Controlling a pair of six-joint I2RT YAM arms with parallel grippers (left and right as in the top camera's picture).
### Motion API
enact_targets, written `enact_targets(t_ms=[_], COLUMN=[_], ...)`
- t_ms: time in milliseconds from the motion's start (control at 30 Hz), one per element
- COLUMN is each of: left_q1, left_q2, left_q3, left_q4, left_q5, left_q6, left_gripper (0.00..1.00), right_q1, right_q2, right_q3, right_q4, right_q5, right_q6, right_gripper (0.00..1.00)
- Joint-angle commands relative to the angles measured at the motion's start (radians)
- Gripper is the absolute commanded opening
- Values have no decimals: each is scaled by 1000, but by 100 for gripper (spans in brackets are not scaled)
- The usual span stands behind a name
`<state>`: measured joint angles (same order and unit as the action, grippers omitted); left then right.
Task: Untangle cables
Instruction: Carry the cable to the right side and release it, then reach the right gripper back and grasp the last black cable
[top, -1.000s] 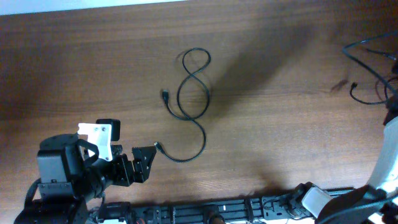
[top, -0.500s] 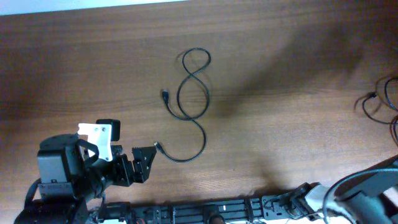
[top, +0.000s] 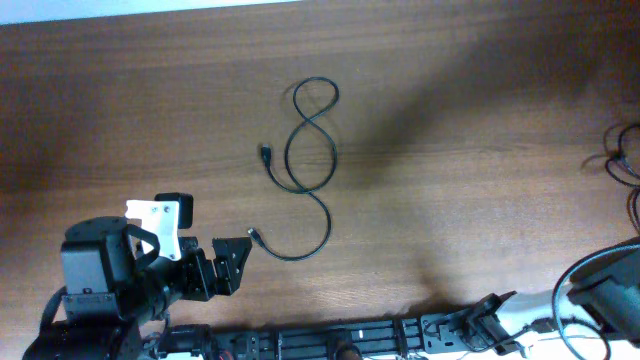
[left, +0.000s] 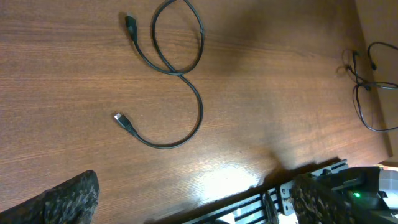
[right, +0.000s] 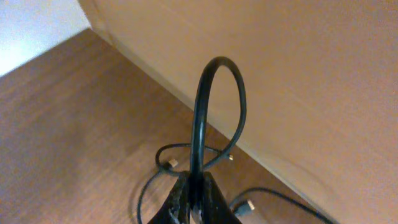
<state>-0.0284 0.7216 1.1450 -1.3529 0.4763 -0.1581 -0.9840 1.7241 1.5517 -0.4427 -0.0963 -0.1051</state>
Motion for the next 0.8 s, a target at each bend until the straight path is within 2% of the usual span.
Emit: enact_targets(t_ms=[0, 167, 400, 500, 633, 767], left_q1=[5, 5, 5, 5, 5, 5], left_q2=[-1, -1, -1, -1, -1, -1], left_q3=[-1, -1, -1, -1, -1, -1], left_q4=[-1, 0, 34, 45, 47, 47], left_q5=[18, 18, 13, 2, -2, -2], left_q6=[-13, -12, -11, -11, -4, -4], left_gripper=[99, 99, 99, 99, 99, 99], right_q1=[-5, 11, 162, 274, 515, 698], right_q2=[90, 93, -62, -154, -307, -421], right_q3=[34, 34, 34, 34, 34, 33], right_q4=[-49, -56, -151, -206, -217, -253], right_q5=[-119, -228, -419, -479, -471, -344], right_q6=[-10, -10, -9, -11, -10, -10], right_gripper=[99, 99, 99, 99, 99, 99])
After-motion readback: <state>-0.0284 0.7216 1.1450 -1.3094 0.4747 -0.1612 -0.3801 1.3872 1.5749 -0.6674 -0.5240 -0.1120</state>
